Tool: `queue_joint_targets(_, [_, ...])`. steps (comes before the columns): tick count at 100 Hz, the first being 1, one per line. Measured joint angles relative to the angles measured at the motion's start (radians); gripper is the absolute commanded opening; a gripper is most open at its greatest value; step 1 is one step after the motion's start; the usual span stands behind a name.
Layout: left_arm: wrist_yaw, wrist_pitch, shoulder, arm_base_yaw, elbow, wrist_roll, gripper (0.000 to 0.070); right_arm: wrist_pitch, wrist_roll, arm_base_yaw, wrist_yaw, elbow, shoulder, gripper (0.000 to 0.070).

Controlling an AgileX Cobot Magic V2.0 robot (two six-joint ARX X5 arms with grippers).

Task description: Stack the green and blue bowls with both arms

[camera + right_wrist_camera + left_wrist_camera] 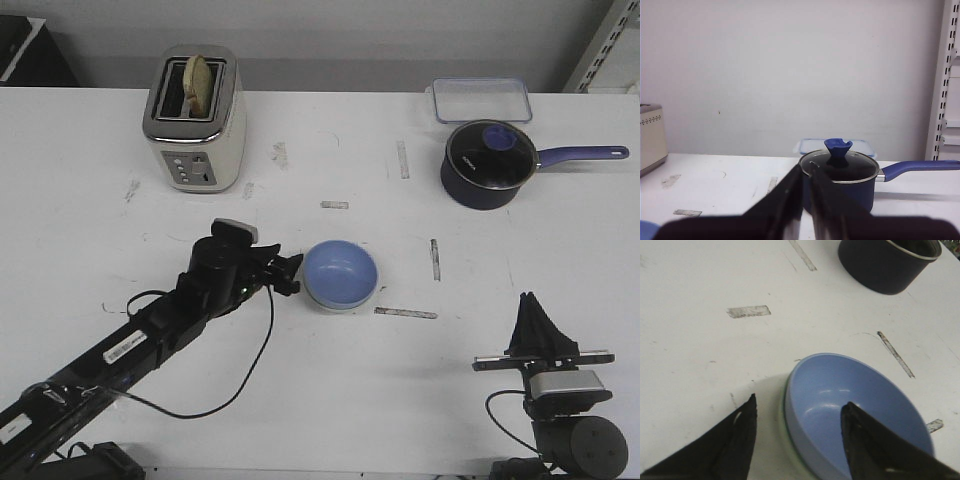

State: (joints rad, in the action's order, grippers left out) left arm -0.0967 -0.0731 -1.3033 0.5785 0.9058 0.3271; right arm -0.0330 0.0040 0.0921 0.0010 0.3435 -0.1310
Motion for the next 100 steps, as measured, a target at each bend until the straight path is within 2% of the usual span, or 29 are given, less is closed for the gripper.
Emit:
queue_joint_targets(9, [0.0, -0.04, 0.077, -0.029, -0.092, -0.038, 0.0159, 0.0, 0.0, 0.0, 0.0, 0.0, 0.0, 0.0014])
queue_joint_targets(19, [0.0, -0.04, 0.161, -0.068, -0.179, -0.054, 0.0097, 0.0, 0.0, 0.0, 0.0, 0.0, 0.0, 0.0014])
queue_joint_targets(28, [0.0, -0.04, 0.249, -0.114, -0.255, -0.058, 0.0002, 0.0, 0.0, 0.0, 0.0, 0.0, 0.0, 0.0014])
queue_joint_targets(58, [0.075, -0.046, 0.62, -0.279, -0.495, -0.071, 0.0001, 0.0, 0.0, 0.0, 0.0, 0.0, 0.0, 0.0014])
queue_joint_targets(84, [0.08, -0.031, 0.974, -0.433, -0.637, -0.207, 0.0002, 0.0, 0.0, 0.0, 0.0, 0.0, 0.0, 0.0014])
queue_joint_targets(100, [0.08, 0.022, 1.102, -0.495, -0.64, -0.232, 0.0002, 0.0, 0.0, 0.0, 0.0, 0.0, 0.0, 0.0014])
